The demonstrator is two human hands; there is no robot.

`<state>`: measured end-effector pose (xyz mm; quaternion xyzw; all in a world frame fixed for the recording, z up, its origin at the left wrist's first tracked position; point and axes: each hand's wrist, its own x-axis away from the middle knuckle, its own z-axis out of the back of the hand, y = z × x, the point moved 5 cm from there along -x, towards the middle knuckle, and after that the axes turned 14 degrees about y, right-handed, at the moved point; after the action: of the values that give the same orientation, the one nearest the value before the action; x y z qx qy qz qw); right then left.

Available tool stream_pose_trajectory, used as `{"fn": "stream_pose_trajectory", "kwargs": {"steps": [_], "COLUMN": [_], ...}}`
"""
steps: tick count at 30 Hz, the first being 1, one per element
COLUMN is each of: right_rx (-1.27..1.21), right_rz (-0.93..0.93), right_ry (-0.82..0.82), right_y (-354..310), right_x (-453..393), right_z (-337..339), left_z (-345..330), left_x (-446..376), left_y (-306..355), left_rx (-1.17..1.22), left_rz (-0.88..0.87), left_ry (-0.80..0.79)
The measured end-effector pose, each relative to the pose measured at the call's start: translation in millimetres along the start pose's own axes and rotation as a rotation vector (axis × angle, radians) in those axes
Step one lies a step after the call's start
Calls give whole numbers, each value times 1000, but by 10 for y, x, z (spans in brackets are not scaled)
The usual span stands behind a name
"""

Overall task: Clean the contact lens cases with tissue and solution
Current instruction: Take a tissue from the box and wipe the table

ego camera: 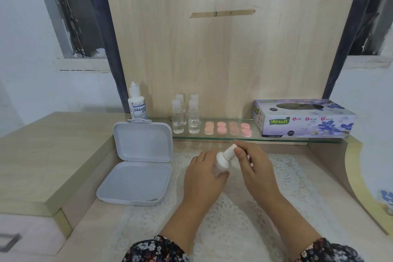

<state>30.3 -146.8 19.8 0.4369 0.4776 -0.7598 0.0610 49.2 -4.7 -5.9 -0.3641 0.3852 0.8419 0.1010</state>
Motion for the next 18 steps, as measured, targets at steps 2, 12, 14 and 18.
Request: {"fn": "stream_pose_trajectory", "kwargs": {"steps": [2, 12, 14, 18], "right_rx": [-42, 47, 114, 272], "right_rz": [36, 65, 140, 275], "right_ry": [-25, -130, -140, -191], "right_y": [-115, -485, -571, -653], "right_x": [-63, -518, -625, -780], "right_z": [-42, -481, -586, -775], "left_z": [98, 981, 1169, 1381], "left_x": [-76, -994, -1237, -1637], "left_y": [37, 68, 62, -49], "left_rx": [54, 194, 155, -30], "left_rz": [36, 245, 239, 244], "left_ry": [5, 165, 212, 252]}}
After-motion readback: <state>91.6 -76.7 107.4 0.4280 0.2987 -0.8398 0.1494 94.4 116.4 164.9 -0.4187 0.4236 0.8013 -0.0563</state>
